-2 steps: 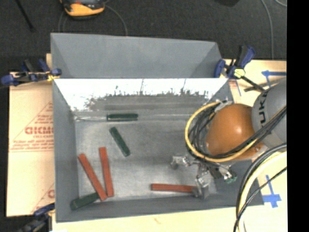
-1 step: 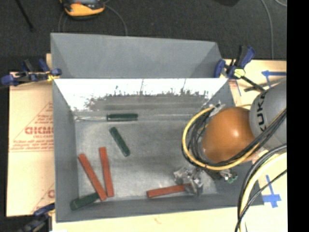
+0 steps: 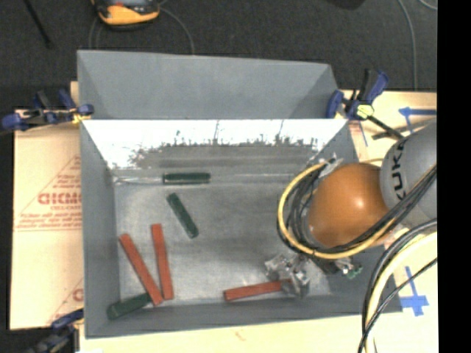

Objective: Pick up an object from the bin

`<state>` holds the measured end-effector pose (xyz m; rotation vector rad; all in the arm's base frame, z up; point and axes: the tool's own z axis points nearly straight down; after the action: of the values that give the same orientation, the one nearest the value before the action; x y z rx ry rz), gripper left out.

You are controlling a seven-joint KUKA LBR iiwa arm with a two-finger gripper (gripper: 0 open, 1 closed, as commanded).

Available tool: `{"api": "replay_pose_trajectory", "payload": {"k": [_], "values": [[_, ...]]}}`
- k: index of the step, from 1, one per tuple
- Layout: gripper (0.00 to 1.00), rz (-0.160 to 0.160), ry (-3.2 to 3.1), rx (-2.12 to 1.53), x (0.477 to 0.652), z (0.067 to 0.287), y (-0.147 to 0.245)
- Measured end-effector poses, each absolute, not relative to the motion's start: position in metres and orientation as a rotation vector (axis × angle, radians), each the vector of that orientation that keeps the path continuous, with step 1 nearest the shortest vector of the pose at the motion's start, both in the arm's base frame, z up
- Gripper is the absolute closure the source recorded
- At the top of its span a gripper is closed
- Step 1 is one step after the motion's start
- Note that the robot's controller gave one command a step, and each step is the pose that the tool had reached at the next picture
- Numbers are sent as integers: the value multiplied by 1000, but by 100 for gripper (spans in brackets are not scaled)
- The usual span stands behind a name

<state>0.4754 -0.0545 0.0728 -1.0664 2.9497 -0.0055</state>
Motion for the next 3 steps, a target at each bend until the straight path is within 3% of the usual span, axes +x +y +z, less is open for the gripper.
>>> {"api": "replay_pose_trajectory", "payload": {"k": [1,2,3], "values": [[100,3,2956,-1072,472,115,-45],[0,-6,2883,-1220,508,246,-23],[0,-3,2888,-1221,507,244,-23]]}}
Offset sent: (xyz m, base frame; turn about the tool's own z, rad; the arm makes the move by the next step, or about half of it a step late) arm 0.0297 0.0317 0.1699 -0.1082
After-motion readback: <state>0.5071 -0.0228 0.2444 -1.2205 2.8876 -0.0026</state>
